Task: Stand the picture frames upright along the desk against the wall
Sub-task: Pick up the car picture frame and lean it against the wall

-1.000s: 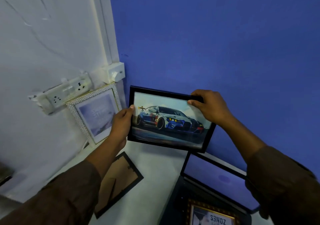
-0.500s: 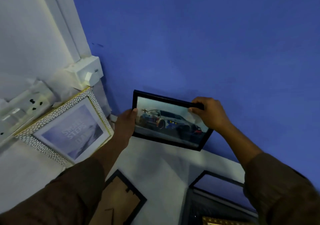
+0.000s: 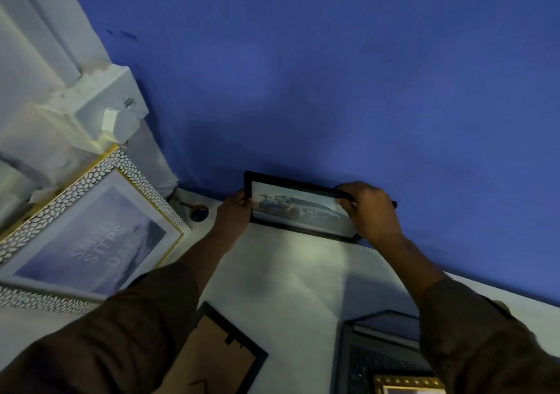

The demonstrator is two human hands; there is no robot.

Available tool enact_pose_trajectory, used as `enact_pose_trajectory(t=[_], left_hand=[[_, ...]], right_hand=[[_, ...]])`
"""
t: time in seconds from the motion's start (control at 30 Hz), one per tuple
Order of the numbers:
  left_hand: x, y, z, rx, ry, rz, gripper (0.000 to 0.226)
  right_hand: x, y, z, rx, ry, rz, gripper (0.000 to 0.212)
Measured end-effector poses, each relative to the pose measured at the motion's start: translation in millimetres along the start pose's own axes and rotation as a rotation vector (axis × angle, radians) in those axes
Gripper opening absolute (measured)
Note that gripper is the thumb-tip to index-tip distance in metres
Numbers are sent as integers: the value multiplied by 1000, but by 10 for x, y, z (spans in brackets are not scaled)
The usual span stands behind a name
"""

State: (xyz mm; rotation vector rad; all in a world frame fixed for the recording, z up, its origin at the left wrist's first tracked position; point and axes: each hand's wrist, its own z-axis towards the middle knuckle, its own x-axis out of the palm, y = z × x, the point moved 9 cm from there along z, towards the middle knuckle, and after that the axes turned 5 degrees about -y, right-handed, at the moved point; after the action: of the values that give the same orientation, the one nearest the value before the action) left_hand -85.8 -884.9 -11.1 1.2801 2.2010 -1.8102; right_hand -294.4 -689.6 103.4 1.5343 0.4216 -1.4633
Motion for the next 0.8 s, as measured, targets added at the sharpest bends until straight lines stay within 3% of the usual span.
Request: enact_pose_trajectory(t=[0.5,0.67,0.8], left_hand=[[-40,-22,48,65,-75,-48,28],[36,-11,29,52,-40,-72,35],[82,-24,36,67,-25,-49,30]], right_hand=[[18,-92,27,11,58,-66,17],[-13,24,-44,-87,-42,-387,11],[-91,59,-164,-133,-141,-521,29]])
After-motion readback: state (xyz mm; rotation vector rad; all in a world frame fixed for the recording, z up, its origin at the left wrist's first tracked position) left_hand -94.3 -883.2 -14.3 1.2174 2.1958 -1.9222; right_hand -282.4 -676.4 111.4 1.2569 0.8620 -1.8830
